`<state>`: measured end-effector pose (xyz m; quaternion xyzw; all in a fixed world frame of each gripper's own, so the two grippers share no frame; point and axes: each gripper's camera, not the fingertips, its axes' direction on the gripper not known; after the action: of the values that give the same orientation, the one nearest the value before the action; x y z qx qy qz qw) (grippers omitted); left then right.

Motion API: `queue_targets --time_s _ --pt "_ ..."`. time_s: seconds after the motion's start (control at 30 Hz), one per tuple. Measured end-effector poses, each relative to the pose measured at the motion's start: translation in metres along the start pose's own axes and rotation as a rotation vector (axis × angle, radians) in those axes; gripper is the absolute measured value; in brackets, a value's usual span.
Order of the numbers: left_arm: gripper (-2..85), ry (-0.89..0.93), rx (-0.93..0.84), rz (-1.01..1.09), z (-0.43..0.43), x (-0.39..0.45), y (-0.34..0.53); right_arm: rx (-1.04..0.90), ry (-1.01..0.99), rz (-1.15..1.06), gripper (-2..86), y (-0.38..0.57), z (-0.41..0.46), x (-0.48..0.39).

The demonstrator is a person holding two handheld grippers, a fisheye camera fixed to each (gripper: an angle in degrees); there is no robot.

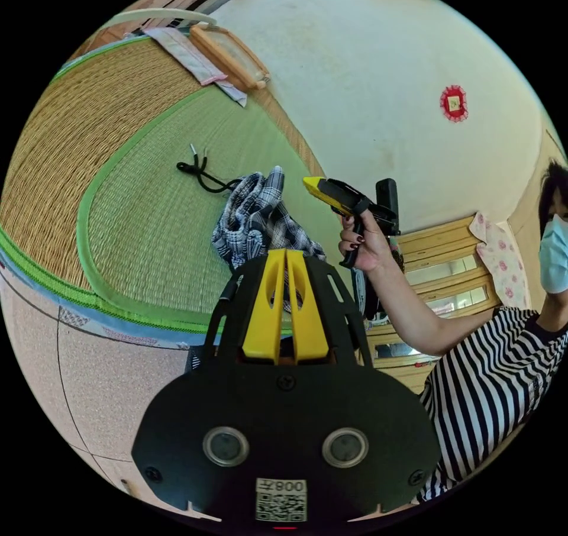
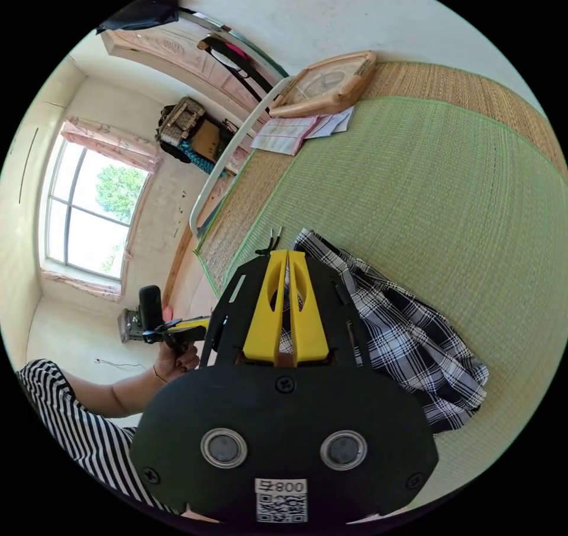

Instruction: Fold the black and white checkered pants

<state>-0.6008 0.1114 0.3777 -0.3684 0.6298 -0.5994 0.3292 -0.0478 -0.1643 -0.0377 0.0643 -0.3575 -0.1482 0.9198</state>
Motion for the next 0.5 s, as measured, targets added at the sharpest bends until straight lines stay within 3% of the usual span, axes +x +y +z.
queue_targets --time_s 0.23,0.5 --pt "0.2 -0.331 -0.112 0.064 0.02 0.015 -0.01 -0.101 0.077 -0.004 0.1 -0.043 0.045 0.0" --pt "0.1 -0.353 -0.144 0.05 0.021 0.017 -0.001 -0.211 0.137 -0.001 0.1 -0.075 0.086 0.006"
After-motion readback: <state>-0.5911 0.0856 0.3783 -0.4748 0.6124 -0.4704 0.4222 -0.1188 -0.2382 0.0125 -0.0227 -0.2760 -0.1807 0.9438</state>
